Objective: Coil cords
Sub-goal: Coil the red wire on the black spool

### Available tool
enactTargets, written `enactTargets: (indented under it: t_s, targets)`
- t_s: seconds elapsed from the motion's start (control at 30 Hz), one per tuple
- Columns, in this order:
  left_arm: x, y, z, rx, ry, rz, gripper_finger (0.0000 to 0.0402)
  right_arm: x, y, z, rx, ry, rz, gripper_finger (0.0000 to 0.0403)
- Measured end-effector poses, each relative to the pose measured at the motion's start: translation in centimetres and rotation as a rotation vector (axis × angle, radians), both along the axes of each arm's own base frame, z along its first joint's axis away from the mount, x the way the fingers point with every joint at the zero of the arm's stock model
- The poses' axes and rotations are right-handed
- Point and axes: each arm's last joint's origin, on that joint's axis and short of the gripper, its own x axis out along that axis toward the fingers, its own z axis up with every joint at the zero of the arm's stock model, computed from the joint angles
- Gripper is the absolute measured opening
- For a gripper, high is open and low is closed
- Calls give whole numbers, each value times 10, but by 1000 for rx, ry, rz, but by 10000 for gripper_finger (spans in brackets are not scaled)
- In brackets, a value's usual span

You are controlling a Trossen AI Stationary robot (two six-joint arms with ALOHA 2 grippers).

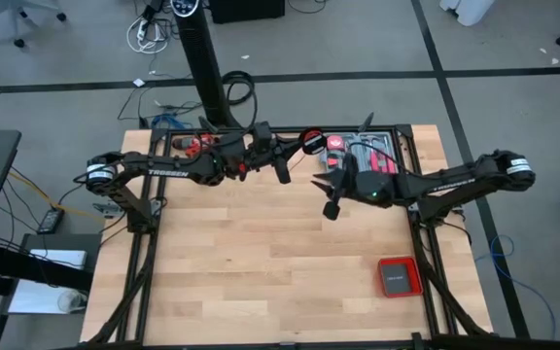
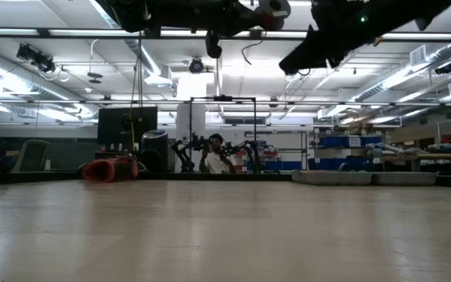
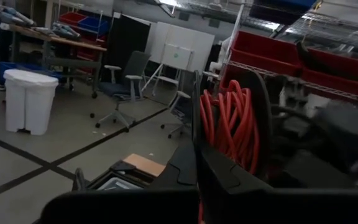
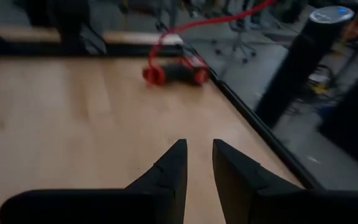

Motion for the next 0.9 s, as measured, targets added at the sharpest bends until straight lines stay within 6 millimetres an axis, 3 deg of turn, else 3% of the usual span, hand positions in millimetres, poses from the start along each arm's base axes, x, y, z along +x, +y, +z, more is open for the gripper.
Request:
enactTargets:
  t_s: [0.23,0.6,0.9]
  targets:
    - [0,0,1,2,-10,0,0,-1,-17,-11,151,-238,142,70]
    - [-1,0,3,27,-21,5,0,24,-30,-14,204,-242,214,68]
    - [-1,0,4,30,-37,5,0,30,-40,-8,214,-302,254,68]
